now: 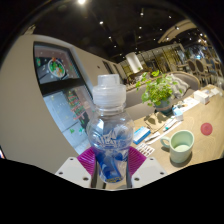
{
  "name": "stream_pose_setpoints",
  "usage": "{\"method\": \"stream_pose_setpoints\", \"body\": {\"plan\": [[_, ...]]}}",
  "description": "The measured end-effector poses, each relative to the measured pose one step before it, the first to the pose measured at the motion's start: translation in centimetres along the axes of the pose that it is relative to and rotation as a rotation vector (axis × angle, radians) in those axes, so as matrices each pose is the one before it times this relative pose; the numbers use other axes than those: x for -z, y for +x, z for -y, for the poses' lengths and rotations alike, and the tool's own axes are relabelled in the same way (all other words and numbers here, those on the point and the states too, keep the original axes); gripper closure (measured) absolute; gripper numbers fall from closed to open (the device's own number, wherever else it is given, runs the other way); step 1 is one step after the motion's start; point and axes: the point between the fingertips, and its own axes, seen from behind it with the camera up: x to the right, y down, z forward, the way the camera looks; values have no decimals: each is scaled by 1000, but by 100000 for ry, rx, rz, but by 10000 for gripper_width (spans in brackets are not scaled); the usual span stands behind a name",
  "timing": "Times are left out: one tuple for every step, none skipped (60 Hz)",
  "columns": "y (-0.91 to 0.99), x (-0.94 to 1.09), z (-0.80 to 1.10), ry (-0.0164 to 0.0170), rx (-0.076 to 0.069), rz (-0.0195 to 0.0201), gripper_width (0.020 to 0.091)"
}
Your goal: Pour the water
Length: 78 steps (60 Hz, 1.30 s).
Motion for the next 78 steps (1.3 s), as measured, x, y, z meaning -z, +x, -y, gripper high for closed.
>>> {"method": "stream_pose_setpoints", "body": {"plan": [[-163, 9, 623, 304, -4074, 1733, 708], [-162, -12, 569, 204, -4086, 1757, 708], [-165, -29, 558, 197, -4026, 1784, 708], [-822, -43, 384, 14, -4074, 977, 708], [388, -316, 444, 230, -4458, 1928, 709], [-60, -63, 420, -118, -4877, 1539, 709], [-84, -97, 402, -92, -4987, 1537, 709], [-565, 119, 371, -284, -4980, 1239, 708], [501, -386, 501, 38, -4810, 1983, 709], [-551, 78, 261, -304, -5277, 1223, 708], [-45, -172, 356, -202, -5433, 1574, 708], [-689, 250, 253, -193, -5563, 1127, 708], [606, -739, 367, -5, -5373, 1869, 708], [-18, -156, 307, -295, -5741, 1769, 709], [-79, -120, 305, -180, -5795, 1931, 710], [-119, -51, 345, 59, -5536, 1890, 709], [-59, -57, 424, 360, -5067, 1662, 710], [6, -48, 415, 414, -4452, 1350, 710], [-591, 452, 115, 244, -4373, 934, 711], [362, -610, 472, 236, -3821, 1354, 711], [19, -53, 261, 116, -3907, 1364, 710], [81, -76, 295, 238, -4006, 1295, 712], [-434, 476, 97, -60, -4336, 894, 712], [597, -624, 455, 353, -3955, 1667, 713], [-484, 452, 3, -124, -4618, 1031, 714], [23, -93, 218, -7, -4550, 1552, 712], [237, -545, 356, 180, -4509, 1407, 713], [73, -86, 208, 73, -4567, 1576, 709], [69, -63, 239, 127, -4636, 1467, 709], [106, -67, 291, 271, -4589, 1317, 709], [125, -62, 311, 373, -4348, 1334, 709], [-612, 677, 143, -171, -4763, 936, 710], [109, -19, 165, -105, -4070, 1357, 711], [392, -693, 465, 271, -3639, 943, 709], [102, 34, 325, 407, -4013, 973, 710], [178, -18, 436, 862, -3715, 852, 710], [149, -9, 430, 797, -3351, 806, 709], [132, -40, 330, 241, -3067, 951, 710], [-191, 656, 3, -400, -3358, 1176, 711], [-23, 199, 159, 195, -2496, 273, 711], [407, -932, 973, 1005, -1034, -860, 710], [396, 64, 374, 932, -849, -689, 711], [395, -45, 366, 662, -210, -688, 712], [295, -40, 208, 76, 194, -555, 713], [250, 52, 93, -207, 388, -506, 713], [-5, 621, -131, -226, 229, -699, 712], [222, 103, -18, -138, 694, -868, 712], [-80, -732, 207, 36, 629, -853, 713], [-37, -90, 29, -185, 988, -572, 712], [-27, -50, -112, -438, 1127, -528, 711], [-9, -32, -111, -512, 1295, -660, 712], [36, -52, -139, -525, 1477, -981, 711], [54, -69, -97, -434, 1742, -1250, 710], [337, 744, -440, -625, 2354, -1285, 712], [-215, -847, 169, -402, 2440, -1332, 712], [-33, -121, -85, -620, 3019, -1274, 711], [707, 2125, -1455, -706, 3128, -652, 711], [-193, -174, -144, -709, 3719, -1812, 712], [-212, -1094, 596, -587, 4163, -2091, 712], [-111, -36, -146, -604, 4556, -1736, 714], [-117, 8, -100, -636, 4916, -1636, 714], [-187, 76, -76, -573, 5049, -1563, 713], [-219, 63, -1, -512, 5210, -1492, 711], [-117, 1192, -712, -717, 5140, -821, 713], [-256, -37, 271, -488, 5556, -1533, 712], [-189, -95, 371, -423, 5797, -1393, 710], [-437, 860, -145, -84, 5926, -885, 709], [56, -1060, 862, 207, 5939, -2029, 709], [-244, 74, 489, 346, 5940, -1134, 709], [-313, 536, 511, 166, 5766, -477, 709], [-210, -201, 557, 512, 5790, -1548, 707], [-282, 570, 555, 291, 5704, -195, 706], [-240, 228, 583, 536, 5430, -705, 707], [-172, 240, 679, 629, 5217, -692, 707], [-168, 294, 688, 736, 5021, -707, 707], [-139, 328, 742, 785, 4960, -721, 707], [-161, 365, 724, 769, 4927, -942, 707], [43, 109, 706, 715, 5042, -883, 706]]}}
